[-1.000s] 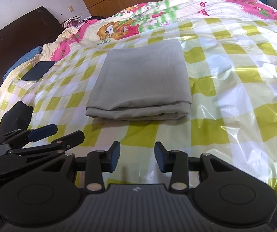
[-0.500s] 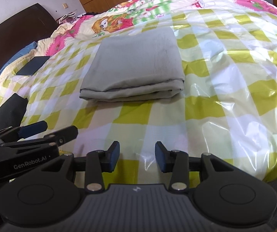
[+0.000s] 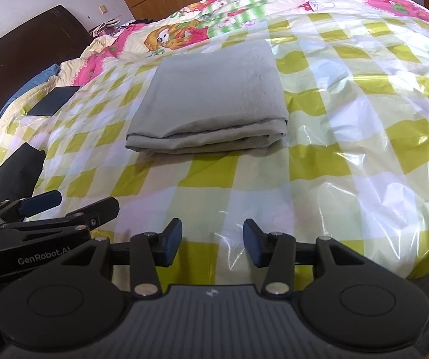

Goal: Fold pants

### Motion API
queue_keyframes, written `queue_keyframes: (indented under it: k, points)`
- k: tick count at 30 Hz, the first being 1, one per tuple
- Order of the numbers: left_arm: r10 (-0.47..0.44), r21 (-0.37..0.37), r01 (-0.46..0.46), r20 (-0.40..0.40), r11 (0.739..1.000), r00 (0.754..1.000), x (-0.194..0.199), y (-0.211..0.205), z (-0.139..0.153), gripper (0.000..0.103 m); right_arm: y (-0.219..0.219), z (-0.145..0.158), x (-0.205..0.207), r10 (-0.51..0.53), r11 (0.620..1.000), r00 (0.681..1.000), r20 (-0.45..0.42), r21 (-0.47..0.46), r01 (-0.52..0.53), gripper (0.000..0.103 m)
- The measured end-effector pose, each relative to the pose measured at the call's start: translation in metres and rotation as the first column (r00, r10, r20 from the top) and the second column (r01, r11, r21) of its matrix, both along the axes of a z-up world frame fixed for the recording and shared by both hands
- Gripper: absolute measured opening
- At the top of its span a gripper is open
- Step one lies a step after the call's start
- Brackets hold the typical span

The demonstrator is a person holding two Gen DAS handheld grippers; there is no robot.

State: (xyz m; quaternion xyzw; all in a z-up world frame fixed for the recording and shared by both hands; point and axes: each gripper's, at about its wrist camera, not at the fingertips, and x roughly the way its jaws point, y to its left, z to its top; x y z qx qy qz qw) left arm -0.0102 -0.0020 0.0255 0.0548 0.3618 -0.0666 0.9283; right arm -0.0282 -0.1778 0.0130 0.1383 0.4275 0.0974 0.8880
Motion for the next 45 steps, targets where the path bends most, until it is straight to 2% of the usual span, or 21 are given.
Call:
queue_keyframes:
  k: [18,45]
  points:
    - [-0.011,-0.002,0.011,-0.027,1.0,1.0,-0.0033,-0.0002,-0.0071,0.103,0.0041,-0.0028,-0.0001,0.012,1.0,1.0,0.002,-0.019,-0.012,0.052]
    - [-0.015,0.007,0.015,-0.011,1.0,1.0,-0.0049,-0.0008,-0.0067,0.103,0.006,-0.0035,-0.0023,0.005,0.999,1.0,0.004,-0.051,-0.005,0.052]
